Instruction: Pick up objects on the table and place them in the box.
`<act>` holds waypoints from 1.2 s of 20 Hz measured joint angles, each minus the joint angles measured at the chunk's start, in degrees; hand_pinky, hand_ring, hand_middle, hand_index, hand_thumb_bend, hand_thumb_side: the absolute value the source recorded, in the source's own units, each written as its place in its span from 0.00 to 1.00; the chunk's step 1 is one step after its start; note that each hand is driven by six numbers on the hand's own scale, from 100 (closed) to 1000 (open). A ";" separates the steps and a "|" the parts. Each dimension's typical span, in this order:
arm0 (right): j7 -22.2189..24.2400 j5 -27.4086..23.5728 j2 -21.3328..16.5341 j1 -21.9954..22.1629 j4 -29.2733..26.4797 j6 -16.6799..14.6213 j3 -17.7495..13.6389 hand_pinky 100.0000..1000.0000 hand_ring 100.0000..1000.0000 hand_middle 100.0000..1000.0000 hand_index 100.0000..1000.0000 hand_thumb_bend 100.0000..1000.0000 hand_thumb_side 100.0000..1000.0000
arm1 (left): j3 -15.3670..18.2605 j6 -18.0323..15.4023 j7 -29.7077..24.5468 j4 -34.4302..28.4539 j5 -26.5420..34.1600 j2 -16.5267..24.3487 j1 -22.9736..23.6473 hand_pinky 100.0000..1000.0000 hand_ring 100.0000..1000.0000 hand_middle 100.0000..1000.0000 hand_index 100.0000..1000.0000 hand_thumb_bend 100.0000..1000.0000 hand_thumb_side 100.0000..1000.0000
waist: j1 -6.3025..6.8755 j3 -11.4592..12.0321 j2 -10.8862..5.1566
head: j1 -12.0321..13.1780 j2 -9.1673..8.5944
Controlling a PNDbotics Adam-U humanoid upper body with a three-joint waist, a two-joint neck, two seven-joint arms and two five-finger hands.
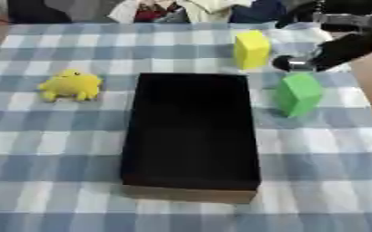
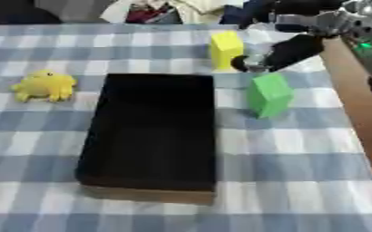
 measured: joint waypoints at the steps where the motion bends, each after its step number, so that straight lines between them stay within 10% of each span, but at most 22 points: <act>1: 0.23 0.06 -0.01 0.11 0.02 0.07 -0.04 0.98 0.99 0.95 1.00 0.31 0.79 | 0.00 0.00 -0.01 0.00 -0.01 0.00 0.00 0.55 0.63 0.66 0.83 0.02 1.00 | 0.00 0.00 0.00 | 0.00 -0.01; 8: -0.27 2.71 -0.76 1.45 0.35 1.05 -0.61 0.96 0.99 0.93 1.00 0.57 1.00 | 0.00 0.06 -0.08 0.00 -0.06 0.01 -0.01 0.55 0.63 0.66 0.83 0.01 1.00 | -0.02 0.00 0.00 | 0.01 -0.06; 24: -5.31 8.65 -1.03 4.96 0.42 6.56 -1.40 0.96 1.00 0.92 1.00 0.55 1.00 | 0.00 0.06 -0.10 0.00 -0.45 0.02 -0.10 0.55 0.63 0.65 0.83 0.01 1.00 | -0.04 0.10 0.00 | 0.01 -0.45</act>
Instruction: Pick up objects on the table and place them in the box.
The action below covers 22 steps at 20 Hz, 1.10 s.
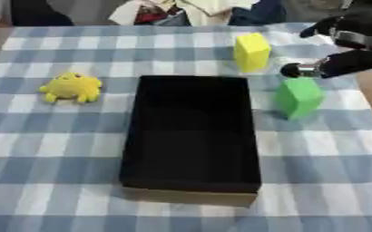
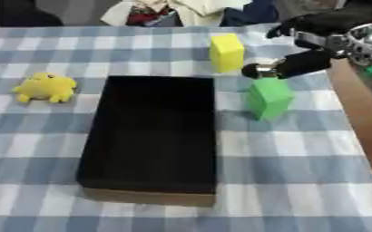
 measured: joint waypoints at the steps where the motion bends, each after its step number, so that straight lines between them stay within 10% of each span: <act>1: 0.01 0.03 0.00 0.00 0.22 -0.01 0.00 0.97 1.00 0.93 1.00 0.56 1.00 | 0.00 0.00 0.00 0.00 -0.03 0.00 0.00 0.55 0.63 0.65 0.83 0.01 1.00 | 0.00 0.00 0.00 | 0.00 0.00; 9: 1.94 -0.57 0.00 -0.63 3.26 -2.13 0.04 0.99 1.00 0.94 1.00 0.42 0.80 | 0.00 0.04 0.00 0.00 -0.29 0.00 0.00 0.55 0.64 0.65 0.83 0.00 0.99 | 0.00 0.04 0.00 | 0.01 -0.01; 22: 4.16 -1.79 -1.80 -3.46 9.11 -14.17 0.45 1.00 1.00 0.95 1.00 0.51 0.69 | 0.00 0.29 -0.26 0.00 -0.82 0.01 0.01 0.55 0.64 0.65 0.82 0.00 0.96 | -0.07 -0.14 0.00 | 0.52 -0.01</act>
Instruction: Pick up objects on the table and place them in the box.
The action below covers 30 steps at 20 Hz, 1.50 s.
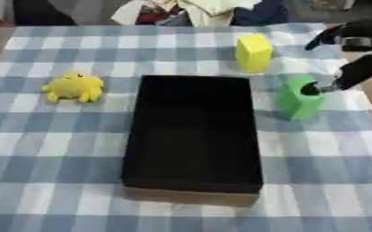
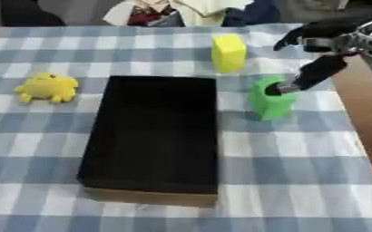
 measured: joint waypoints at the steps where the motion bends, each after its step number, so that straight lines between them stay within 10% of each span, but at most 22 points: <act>1: -0.18 0.24 -0.21 -0.14 0.03 -0.58 0.12 1.00 0.99 0.95 1.00 0.53 0.68 | 0.00 0.03 -0.03 0.00 -0.08 0.00 0.00 0.55 0.64 0.65 0.82 0.00 0.96 | -0.04 0.00 0.00 | 0.02 0.00; 8: -4.37 6.61 -1.57 -1.59 0.47 -6.32 2.32 0.99 0.98 0.96 1.00 0.77 0.70 | 0.00 0.10 -0.12 0.00 -0.39 0.06 0.09 0.55 0.63 0.64 0.82 0.00 0.95 | -0.32 -0.11 -0.01 | 0.25 0.00; 16: -15.61 15.45 -1.06 -3.22 6.66 -13.90 3.72 0.99 0.99 0.96 1.00 0.76 0.70 | 0.00 0.20 -0.31 0.00 -0.60 0.25 0.09 0.55 0.63 0.64 0.82 0.00 0.94 | -0.34 -0.08 -0.01 | 0.42 0.00; 30: -21.28 20.03 3.48 -8.35 20.17 -21.76 4.04 0.99 0.99 0.96 1.00 0.71 0.71 | 0.00 0.19 -0.58 0.00 -0.73 0.26 0.09 0.55 0.63 0.64 0.82 0.00 0.93 | 0.08 0.34 -0.01 | -0.49 0.00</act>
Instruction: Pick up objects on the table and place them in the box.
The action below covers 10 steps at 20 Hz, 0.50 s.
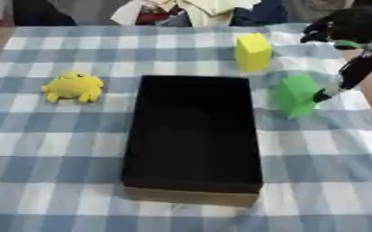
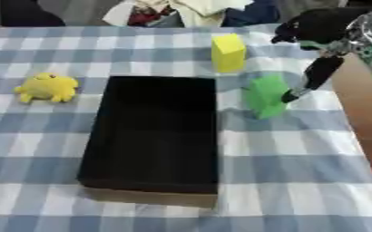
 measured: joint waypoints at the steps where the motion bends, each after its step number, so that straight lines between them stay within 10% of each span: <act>1: 0.10 0.00 0.19 -0.31 0.71 -0.51 -0.12 0.99 0.99 0.96 1.00 0.70 0.72 | 0.00 -0.03 -0.05 0.00 0.00 0.00 0.00 0.55 0.63 0.64 0.82 0.00 0.93 | 0.01 0.04 0.00 | -0.05 0.00; 10: 3.98 -1.92 1.02 -1.35 3.48 -4.25 -1.11 1.00 0.99 0.95 1.00 0.63 0.74 | -0.02 0.28 -0.69 0.00 -0.06 0.00 0.00 0.55 0.63 0.64 0.82 0.00 0.93 | 0.20 0.24 0.10 | -0.10 0.00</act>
